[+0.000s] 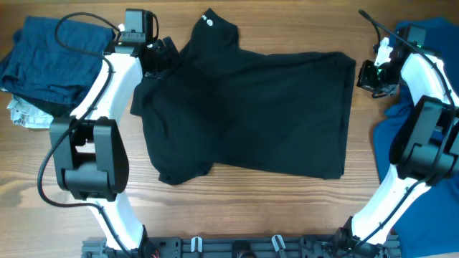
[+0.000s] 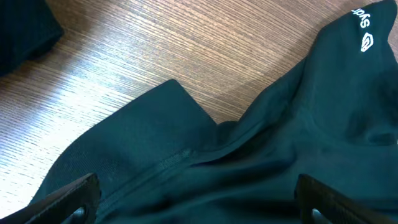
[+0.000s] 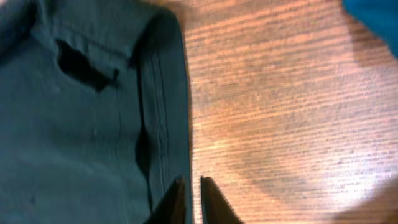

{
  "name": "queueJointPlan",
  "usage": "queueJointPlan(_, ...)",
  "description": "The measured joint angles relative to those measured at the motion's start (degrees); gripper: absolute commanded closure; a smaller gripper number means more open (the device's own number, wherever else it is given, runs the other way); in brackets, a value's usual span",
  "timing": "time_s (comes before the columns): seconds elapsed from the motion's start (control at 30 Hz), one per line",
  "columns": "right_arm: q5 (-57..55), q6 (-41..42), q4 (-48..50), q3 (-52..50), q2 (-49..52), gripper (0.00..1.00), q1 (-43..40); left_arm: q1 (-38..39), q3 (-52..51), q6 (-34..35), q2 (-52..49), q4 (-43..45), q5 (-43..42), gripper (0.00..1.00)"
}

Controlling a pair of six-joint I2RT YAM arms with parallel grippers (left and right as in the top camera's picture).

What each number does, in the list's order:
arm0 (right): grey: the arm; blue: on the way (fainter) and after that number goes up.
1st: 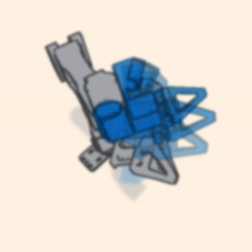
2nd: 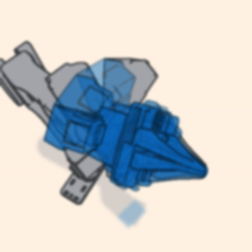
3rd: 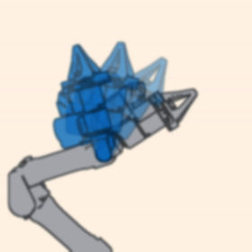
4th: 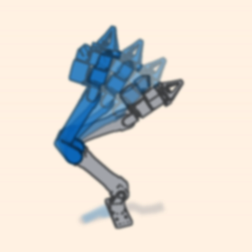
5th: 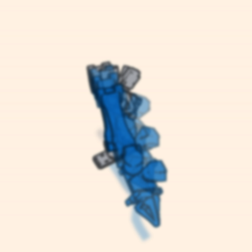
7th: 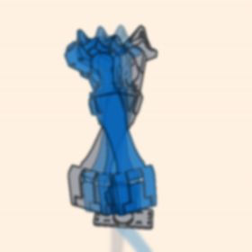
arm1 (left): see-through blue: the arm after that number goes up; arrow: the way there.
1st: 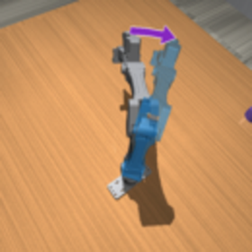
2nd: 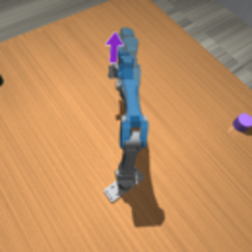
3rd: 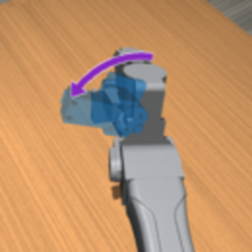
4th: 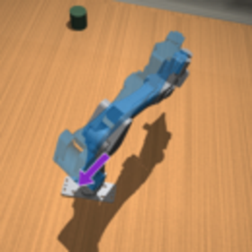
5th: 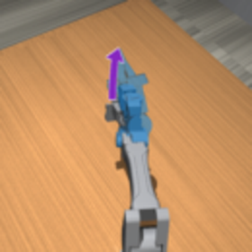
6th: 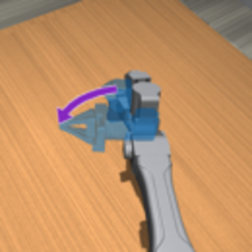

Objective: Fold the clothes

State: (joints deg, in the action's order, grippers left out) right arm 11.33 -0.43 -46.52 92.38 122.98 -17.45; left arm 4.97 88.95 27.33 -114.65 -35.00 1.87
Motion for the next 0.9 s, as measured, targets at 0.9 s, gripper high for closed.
queueJointPlan(0.9,-1.27,14.10,-30.14,-2.56,-42.29,0.62,1.25,0.02,-0.02,3.58,19.98,-22.71,1.38,0.00)
